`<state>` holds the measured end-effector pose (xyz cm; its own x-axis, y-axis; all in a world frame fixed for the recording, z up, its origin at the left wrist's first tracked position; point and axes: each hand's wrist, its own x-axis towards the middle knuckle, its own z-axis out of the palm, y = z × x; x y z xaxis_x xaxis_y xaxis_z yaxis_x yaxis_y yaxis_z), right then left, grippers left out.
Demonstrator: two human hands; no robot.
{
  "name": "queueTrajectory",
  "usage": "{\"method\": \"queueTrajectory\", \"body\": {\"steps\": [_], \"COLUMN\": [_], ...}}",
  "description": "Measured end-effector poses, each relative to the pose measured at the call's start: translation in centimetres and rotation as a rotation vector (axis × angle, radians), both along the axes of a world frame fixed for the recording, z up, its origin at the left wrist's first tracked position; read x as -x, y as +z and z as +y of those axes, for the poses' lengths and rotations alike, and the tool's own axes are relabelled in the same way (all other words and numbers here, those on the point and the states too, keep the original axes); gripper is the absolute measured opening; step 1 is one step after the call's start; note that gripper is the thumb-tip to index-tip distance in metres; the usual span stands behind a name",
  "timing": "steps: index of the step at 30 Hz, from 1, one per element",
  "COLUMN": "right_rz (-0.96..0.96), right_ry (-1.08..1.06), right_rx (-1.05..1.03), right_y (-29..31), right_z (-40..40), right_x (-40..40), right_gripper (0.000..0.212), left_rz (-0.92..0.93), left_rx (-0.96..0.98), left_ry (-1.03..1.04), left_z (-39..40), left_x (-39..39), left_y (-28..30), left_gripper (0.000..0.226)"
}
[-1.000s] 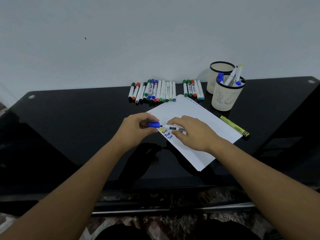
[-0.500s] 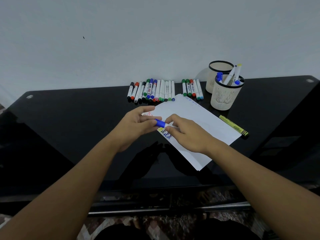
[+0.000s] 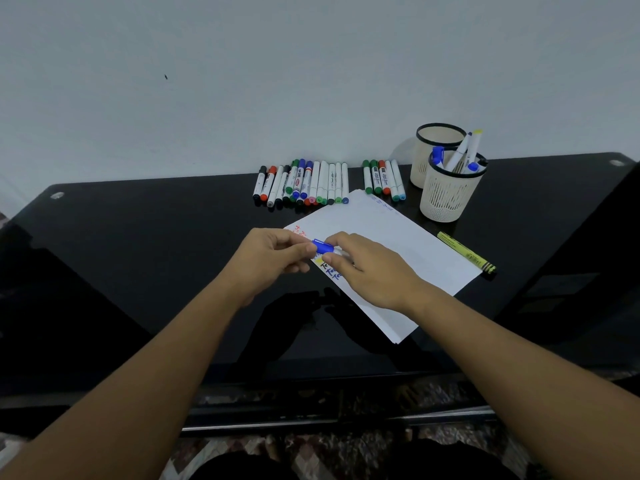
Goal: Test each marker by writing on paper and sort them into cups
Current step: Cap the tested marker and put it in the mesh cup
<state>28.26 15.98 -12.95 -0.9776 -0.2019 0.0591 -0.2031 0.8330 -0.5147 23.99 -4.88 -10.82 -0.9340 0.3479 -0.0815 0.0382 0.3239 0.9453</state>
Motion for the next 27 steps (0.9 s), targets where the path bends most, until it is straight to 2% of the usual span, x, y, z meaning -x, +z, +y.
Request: {"method": "queueTrajectory", "body": {"steps": [5, 8, 12, 16, 21, 25, 27], "right_rz": [-0.008, -0.024, 0.013, 0.105, 0.081, 0.034, 0.032], "right_ry": [-0.01, 0.006, -0.035, -0.072, -0.091, -0.086, -0.034], "right_rx": [-0.041, -0.036, 0.008, -0.106, 0.043, 0.116, 0.134], "right_y": [0.0, 0.3, 0.5, 0.1, -1.1, -0.9, -0.5], "right_z": [-0.1, 0.1, 0.1, 0.8, 1.7, 2.0, 2.1], "right_x": [-0.1, -0.1, 0.2, 0.4, 0.2, 0.4, 0.5], "right_gripper": [0.027, 0.031, 0.039, 0.037, 0.03, 0.049, 0.048], "left_rz": [0.043, 0.032, 0.035, 0.013, 0.026, 0.062, 0.055], "left_rx": [0.096, 0.12, 0.075, 0.056, 0.131, 0.233, 0.247], "left_ry": [-0.094, -0.124, -0.096, -0.03, -0.045, -0.053, -0.06], "left_z": [0.1, -0.2, -0.4, -0.3, 0.0, 0.4, 0.6], "left_x": [0.3, 0.7, 1.3, 1.6, 1.8, 2.0, 2.0], "left_y": [0.1, 0.4, 0.5, -0.5, -1.7, -2.7, -3.1], "left_gripper": [0.012, 0.014, 0.018, 0.019, 0.015, 0.012, 0.011]}}
